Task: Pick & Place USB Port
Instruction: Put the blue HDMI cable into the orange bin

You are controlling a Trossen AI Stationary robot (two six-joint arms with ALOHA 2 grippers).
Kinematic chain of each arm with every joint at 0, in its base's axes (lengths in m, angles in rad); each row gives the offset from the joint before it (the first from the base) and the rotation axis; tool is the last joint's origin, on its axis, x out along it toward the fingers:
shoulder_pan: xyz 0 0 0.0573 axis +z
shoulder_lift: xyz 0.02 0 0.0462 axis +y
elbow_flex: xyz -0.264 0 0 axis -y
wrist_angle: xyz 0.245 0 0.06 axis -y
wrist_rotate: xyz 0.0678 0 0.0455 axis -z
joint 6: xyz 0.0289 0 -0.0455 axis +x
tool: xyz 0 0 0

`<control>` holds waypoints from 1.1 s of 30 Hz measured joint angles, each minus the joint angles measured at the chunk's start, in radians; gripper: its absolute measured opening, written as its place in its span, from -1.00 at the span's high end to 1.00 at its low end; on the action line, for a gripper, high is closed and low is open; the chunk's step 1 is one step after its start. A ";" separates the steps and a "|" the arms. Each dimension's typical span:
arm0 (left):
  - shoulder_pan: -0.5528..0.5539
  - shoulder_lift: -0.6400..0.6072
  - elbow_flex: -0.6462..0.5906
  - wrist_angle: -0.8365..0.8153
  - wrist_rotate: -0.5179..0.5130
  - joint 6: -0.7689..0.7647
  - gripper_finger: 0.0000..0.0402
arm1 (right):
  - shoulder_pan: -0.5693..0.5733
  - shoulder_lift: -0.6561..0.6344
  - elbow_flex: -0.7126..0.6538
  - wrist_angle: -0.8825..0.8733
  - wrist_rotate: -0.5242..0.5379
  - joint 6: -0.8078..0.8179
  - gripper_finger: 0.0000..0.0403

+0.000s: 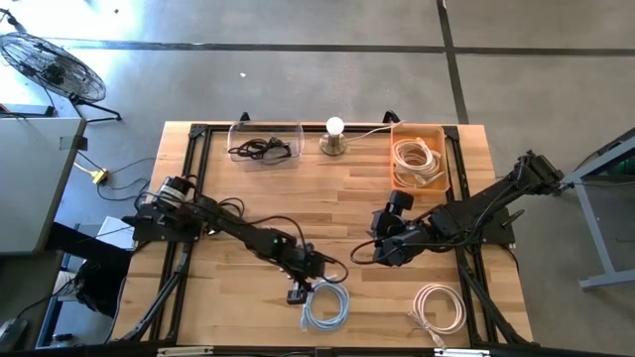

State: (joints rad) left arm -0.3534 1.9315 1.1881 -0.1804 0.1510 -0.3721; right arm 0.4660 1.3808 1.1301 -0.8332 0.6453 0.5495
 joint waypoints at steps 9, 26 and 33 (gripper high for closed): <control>0.001 0.020 -0.001 0.023 0.027 -0.003 0.04 | 0.000 0.000 0.000 0.000 -0.002 0.000 -0.18; 0.014 0.049 0.001 -0.002 -0.096 0.181 0.99 | 0.000 0.000 0.000 -0.001 -0.004 0.001 -0.18; 0.014 0.050 0.019 -0.036 -0.109 0.211 1.00 | 0.000 0.000 0.000 -0.004 -0.003 0.001 -0.18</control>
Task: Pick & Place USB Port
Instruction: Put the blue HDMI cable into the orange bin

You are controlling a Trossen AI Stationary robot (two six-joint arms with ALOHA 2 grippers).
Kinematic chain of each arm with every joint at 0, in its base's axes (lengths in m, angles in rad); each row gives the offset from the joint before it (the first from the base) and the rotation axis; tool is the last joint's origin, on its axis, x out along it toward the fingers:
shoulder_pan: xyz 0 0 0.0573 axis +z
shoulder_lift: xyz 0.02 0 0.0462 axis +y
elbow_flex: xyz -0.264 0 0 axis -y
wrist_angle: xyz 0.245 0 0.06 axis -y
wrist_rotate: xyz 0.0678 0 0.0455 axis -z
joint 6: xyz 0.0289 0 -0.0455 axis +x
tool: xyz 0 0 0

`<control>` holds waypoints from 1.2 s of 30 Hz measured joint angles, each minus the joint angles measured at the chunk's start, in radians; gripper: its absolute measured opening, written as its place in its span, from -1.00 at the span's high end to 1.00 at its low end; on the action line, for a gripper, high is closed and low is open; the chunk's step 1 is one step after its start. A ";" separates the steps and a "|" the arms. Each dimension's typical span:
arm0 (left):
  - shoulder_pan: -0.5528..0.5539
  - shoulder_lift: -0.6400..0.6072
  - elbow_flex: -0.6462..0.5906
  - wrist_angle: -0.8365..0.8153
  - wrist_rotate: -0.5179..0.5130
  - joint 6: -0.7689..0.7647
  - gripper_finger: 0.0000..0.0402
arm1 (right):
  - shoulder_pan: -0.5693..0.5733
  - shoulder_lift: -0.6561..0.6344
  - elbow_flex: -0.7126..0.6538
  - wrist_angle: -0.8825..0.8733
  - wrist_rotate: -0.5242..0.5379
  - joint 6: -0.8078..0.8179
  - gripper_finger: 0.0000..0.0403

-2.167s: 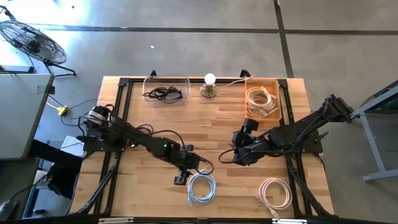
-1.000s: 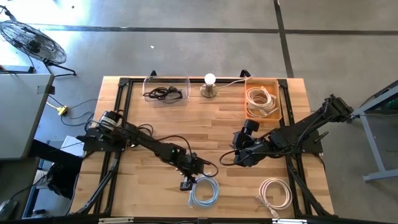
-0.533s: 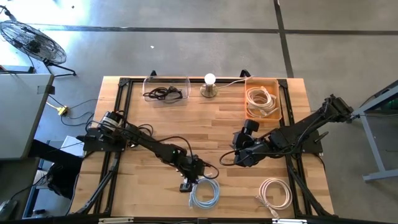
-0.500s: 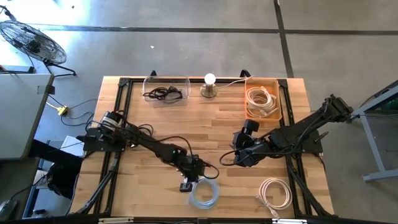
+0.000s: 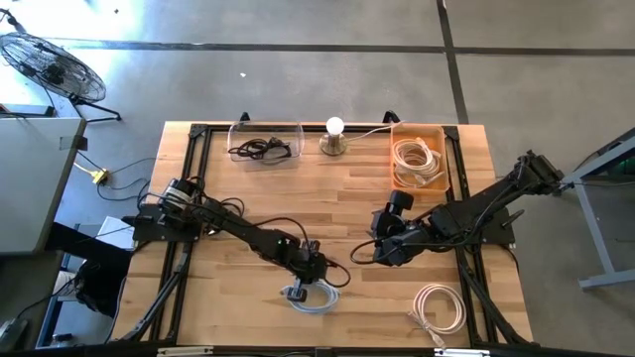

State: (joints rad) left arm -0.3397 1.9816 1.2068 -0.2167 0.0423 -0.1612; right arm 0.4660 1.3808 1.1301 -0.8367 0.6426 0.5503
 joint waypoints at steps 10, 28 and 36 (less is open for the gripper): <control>0.000 -0.002 0.000 -0.026 -0.012 0.000 1.00 | 0.000 0.000 0.000 0.000 0.001 0.000 -0.18; 0.000 -0.086 -0.005 -0.229 -0.187 0.027 1.00 | 0.002 0.001 -0.148 0.135 0.002 -0.018 -0.18; 0.000 -0.089 -0.003 -0.215 -0.098 0.024 1.00 | 0.002 0.001 -0.198 0.348 -0.096 -0.159 -0.18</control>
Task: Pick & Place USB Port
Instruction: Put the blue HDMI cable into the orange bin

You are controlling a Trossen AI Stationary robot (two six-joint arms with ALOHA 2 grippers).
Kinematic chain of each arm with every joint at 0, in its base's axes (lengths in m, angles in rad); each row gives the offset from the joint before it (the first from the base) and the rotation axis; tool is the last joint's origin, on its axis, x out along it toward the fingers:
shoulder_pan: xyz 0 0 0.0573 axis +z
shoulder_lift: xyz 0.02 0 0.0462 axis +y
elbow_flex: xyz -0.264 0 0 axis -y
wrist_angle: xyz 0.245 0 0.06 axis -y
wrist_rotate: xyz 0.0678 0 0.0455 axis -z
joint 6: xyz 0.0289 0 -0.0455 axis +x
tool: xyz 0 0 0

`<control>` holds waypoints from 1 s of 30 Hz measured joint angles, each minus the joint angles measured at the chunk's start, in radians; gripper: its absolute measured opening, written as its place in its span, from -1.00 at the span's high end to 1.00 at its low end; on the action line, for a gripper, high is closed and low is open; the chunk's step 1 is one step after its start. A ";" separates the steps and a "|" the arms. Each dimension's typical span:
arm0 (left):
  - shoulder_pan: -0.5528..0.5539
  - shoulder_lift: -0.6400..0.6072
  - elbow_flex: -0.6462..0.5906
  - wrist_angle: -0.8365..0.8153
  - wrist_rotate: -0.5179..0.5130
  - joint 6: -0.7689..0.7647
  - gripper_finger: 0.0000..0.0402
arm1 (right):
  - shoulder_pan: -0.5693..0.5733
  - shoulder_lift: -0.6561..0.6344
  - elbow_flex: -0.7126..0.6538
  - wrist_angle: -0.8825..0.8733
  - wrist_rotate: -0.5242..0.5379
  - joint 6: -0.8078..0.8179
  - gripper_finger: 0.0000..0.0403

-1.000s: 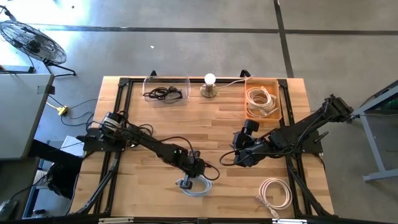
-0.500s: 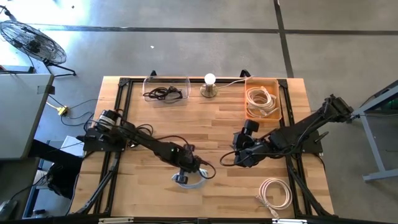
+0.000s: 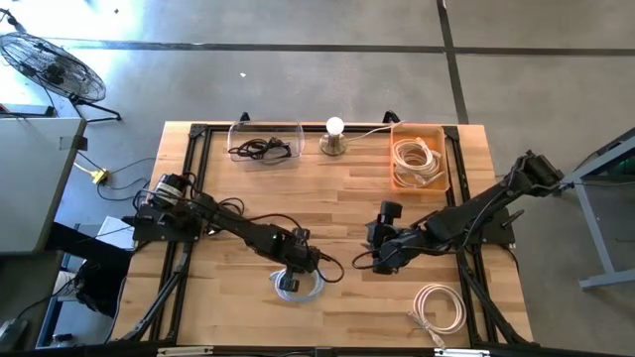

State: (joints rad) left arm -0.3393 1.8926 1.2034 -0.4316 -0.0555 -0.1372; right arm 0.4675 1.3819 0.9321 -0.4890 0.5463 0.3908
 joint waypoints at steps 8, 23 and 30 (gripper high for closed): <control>-0.002 -0.003 0.002 -0.022 0.095 -0.024 1.00 | 0.000 0.000 0.000 0.053 -0.030 -0.052 -0.18; -0.014 -0.003 0.002 -0.039 0.091 -0.025 1.00 | 0.000 0.000 0.000 0.053 -0.030 -0.051 -0.18; -0.015 -0.005 0.066 -0.151 0.034 0.000 1.00 | 0.000 -0.001 0.000 0.052 -0.030 -0.051 -0.18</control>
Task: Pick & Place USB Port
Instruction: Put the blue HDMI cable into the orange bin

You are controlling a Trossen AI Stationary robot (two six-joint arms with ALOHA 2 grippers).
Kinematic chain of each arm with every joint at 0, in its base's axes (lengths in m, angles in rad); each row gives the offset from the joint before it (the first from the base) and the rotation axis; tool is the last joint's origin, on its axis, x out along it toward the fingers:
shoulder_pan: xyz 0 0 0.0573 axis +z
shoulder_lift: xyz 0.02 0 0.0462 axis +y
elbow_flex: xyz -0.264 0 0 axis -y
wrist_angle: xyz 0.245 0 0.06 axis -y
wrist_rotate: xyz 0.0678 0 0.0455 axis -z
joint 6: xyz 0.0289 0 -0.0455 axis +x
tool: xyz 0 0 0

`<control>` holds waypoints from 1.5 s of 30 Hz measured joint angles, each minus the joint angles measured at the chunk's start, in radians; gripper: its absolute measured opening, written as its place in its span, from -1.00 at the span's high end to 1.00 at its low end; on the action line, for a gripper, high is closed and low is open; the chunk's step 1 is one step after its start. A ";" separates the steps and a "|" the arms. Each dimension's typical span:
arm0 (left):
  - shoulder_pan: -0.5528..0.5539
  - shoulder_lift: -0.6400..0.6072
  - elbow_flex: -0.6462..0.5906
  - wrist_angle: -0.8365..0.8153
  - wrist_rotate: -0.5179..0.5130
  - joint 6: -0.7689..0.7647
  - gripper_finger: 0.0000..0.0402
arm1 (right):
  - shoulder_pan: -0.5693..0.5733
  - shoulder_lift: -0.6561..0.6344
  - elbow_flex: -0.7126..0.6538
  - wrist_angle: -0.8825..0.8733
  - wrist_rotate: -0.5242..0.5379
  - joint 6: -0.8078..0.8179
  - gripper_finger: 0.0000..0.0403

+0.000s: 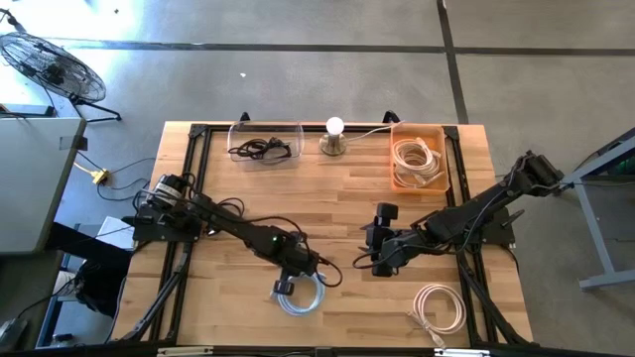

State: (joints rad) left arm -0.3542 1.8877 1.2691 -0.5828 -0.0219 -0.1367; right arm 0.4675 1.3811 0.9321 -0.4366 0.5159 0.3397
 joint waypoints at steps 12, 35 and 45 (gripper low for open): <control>-0.006 -0.002 0.154 -0.150 0.018 0.034 1.00 | 0.000 0.000 0.000 -0.009 -0.002 0.003 -0.18; -0.006 -0.002 0.153 -0.153 0.065 0.136 0.53 | 0.000 0.000 0.000 -0.011 -0.010 0.003 -0.18; -0.008 0.036 0.153 -0.156 0.057 0.128 0.23 | 0.000 0.000 0.000 -0.020 -0.011 0.022 -0.18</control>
State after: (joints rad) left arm -0.3622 1.9234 1.4219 -0.7385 0.0350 -0.0091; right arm 0.4675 1.3809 0.9325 -0.4565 0.5049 0.3620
